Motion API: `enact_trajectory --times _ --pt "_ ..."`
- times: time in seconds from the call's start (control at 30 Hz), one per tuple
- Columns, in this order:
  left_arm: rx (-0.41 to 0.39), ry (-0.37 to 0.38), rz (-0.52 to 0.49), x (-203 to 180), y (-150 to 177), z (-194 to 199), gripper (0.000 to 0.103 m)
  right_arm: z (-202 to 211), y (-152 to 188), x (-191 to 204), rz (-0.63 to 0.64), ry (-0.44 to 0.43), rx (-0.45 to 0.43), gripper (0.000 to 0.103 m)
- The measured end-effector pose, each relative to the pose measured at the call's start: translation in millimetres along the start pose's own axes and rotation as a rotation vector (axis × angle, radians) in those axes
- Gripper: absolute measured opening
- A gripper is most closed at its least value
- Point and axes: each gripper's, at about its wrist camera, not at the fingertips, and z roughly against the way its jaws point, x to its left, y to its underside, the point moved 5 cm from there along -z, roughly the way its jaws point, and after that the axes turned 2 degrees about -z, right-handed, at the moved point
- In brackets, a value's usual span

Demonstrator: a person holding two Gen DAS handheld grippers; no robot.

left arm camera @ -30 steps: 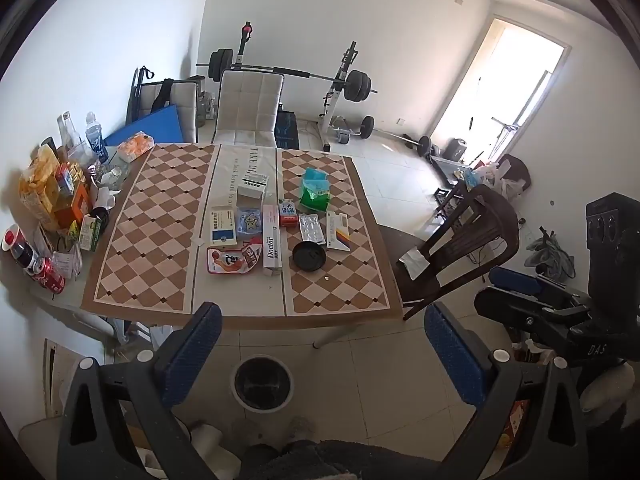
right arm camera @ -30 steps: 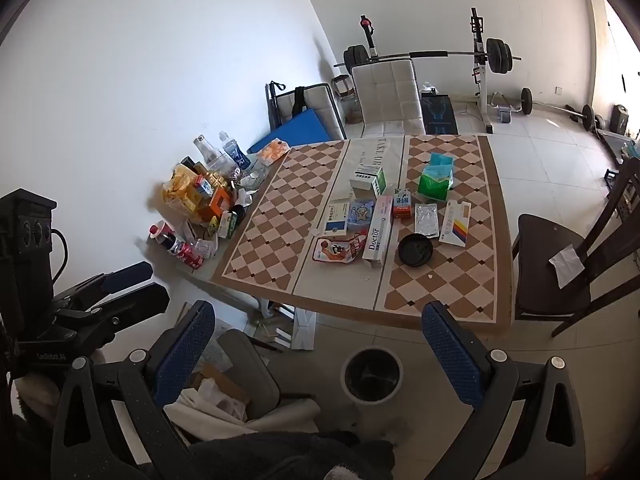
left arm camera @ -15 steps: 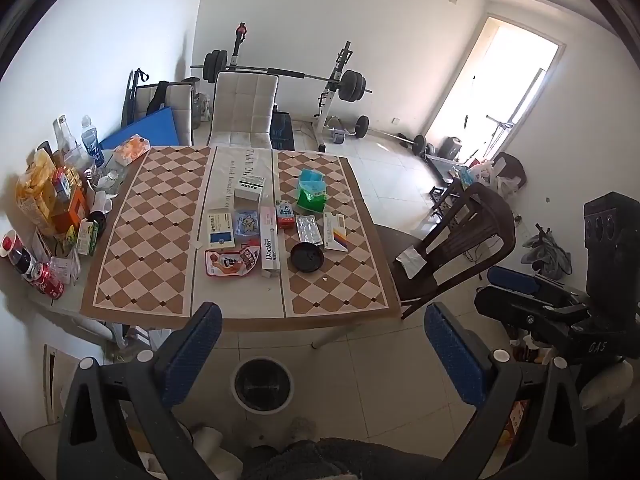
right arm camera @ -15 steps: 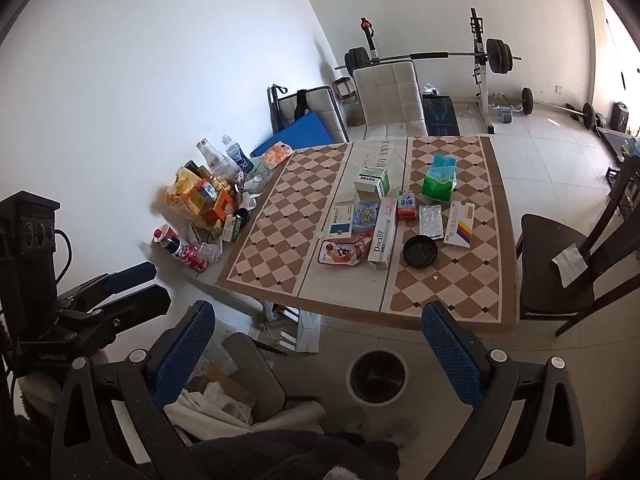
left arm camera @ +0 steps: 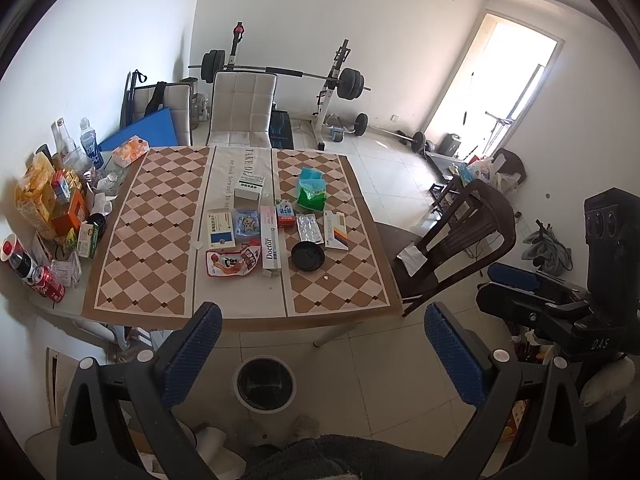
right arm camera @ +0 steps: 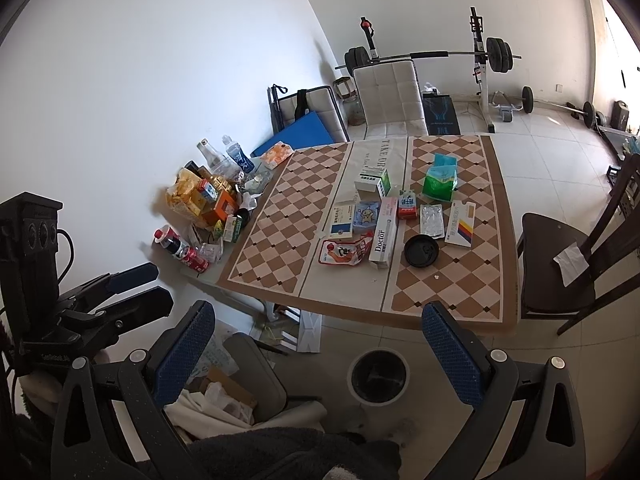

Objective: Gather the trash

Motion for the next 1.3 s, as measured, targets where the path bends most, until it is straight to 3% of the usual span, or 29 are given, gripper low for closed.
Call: enact_trajectory --times 1.3 --pt "0.001 0.001 -0.007 4 6 0 0.103 -16 7 8 -0.003 -0.021 0.005 0.103"
